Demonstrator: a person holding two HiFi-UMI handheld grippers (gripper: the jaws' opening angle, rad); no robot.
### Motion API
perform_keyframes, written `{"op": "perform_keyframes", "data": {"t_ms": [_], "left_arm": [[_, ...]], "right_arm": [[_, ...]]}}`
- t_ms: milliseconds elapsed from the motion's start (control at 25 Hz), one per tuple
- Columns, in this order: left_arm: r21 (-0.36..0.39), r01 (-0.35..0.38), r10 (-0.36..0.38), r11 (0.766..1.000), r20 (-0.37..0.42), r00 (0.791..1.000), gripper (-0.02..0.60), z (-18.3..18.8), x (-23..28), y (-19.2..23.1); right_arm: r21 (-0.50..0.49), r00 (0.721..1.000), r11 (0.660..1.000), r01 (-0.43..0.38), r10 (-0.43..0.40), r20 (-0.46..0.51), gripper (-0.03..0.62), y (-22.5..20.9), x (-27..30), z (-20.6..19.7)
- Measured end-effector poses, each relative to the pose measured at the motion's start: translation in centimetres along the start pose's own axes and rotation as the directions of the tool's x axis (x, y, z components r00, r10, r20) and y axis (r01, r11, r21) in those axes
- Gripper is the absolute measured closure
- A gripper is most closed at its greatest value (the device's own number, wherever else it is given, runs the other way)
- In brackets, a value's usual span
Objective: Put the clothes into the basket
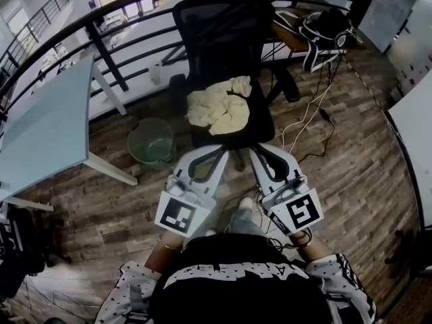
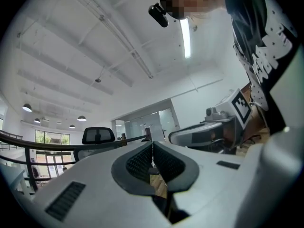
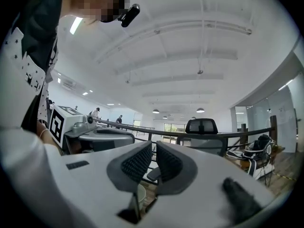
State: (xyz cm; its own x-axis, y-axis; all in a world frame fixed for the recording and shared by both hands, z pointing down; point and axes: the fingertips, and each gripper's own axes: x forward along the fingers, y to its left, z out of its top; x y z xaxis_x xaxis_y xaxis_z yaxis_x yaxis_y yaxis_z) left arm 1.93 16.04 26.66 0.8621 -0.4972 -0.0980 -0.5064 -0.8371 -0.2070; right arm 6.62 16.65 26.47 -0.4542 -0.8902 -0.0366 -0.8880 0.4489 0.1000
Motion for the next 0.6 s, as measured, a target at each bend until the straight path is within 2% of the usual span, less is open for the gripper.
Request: {"op": "perform_keyframes", "data": {"t_ms": [120,320,600], "left_arm": [[0.024,0.004,-0.004,1.000,-0.015,1.000,0.566,-0.4,1.5,0.4],[-0.024,-0.017,0.017,1.000,-0.021,1.000,0.566,-1.5,3.8,1.5],[-0.053,-0.052,0.050,0.997,-0.034,0.998,0.566,-2.5,6.3,3.4]], "right_arm": [[0.024,1.000,1.000,-0.003,0.003,-0.010,0.563,-1.7,0.7,-0.6],[0.027,1.000,0.999,-0.021,0.021,-0.006,0.563,-4.2,2.3,-1.1],[0.031,0.999,0.998,-0.051,0.051,-0.018,0.563,-6.8,4.2,-2.0]]}}
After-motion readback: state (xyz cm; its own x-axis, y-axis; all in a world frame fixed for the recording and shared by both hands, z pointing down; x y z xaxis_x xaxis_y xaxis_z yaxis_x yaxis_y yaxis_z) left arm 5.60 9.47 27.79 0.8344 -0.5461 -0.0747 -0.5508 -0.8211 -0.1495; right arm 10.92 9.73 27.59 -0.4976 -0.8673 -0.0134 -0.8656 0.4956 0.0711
